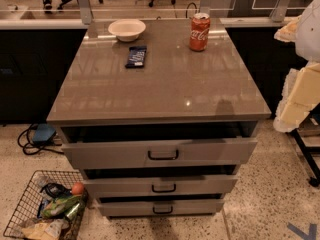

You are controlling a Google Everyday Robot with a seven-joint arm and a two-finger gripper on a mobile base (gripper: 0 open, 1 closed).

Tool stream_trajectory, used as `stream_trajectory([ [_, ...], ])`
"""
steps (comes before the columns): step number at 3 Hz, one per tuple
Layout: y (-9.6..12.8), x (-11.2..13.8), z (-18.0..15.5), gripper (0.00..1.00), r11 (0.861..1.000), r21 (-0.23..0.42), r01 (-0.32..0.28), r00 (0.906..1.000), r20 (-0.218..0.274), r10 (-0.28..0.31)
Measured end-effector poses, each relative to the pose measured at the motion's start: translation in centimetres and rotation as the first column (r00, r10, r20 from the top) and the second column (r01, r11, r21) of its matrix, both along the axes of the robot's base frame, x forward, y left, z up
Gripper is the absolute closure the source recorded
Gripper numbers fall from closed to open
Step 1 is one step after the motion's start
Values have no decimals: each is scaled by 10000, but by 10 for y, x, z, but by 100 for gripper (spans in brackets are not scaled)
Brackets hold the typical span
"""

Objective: Open top drawer

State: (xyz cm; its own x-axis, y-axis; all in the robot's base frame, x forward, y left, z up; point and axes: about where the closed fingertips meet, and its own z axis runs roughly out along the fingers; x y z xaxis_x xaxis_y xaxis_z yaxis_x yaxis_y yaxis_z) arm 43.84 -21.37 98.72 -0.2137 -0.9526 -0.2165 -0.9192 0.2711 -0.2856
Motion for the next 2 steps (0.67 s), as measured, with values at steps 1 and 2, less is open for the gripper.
stream_trajectory([
  [1, 0, 0, 0, 0, 10000, 0, 0, 10000, 2, 0],
  [2, 7, -6, -2, 0, 9974, -5, -727, 9972, -162, 727],
])
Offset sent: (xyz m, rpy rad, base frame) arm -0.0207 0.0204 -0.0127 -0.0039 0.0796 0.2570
